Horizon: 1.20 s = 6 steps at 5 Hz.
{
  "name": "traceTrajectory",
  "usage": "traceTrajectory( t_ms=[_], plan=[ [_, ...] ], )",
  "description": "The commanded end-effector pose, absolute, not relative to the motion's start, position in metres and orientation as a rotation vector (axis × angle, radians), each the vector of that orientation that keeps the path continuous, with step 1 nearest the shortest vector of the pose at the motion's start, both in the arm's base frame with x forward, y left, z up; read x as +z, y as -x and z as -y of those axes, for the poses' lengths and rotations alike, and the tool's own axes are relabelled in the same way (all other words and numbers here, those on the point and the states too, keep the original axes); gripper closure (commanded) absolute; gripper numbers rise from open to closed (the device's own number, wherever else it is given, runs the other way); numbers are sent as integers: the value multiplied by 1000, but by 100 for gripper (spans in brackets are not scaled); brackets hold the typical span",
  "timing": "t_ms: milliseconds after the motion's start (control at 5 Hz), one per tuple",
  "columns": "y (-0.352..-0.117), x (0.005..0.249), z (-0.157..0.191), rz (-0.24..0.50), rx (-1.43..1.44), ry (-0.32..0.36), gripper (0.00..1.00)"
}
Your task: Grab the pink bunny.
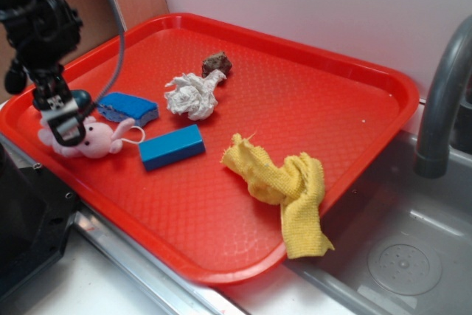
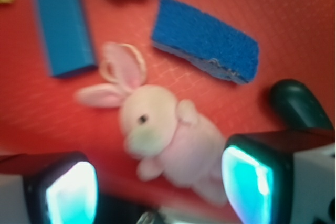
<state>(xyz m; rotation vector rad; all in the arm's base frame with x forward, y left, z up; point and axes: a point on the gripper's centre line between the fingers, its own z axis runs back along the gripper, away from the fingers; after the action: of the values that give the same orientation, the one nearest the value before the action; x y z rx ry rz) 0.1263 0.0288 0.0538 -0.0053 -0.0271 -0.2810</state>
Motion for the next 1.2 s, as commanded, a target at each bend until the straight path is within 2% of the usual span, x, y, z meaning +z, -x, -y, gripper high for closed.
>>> traceTrajectory(
  t_ms=[0,200,400,600,800,1000],
  plan=[
    [-138,8,-34,-54,-279,-8,0],
    [-138,10,-30,-72,-255,-21,100],
    [-135,60,-24,-7,-98,-15,100],
    [-141,109,-10,94,71,-9,100],
    [-161,160,10,139,98,9,100],
    [-171,211,19,165,165,19,100]
  ],
)
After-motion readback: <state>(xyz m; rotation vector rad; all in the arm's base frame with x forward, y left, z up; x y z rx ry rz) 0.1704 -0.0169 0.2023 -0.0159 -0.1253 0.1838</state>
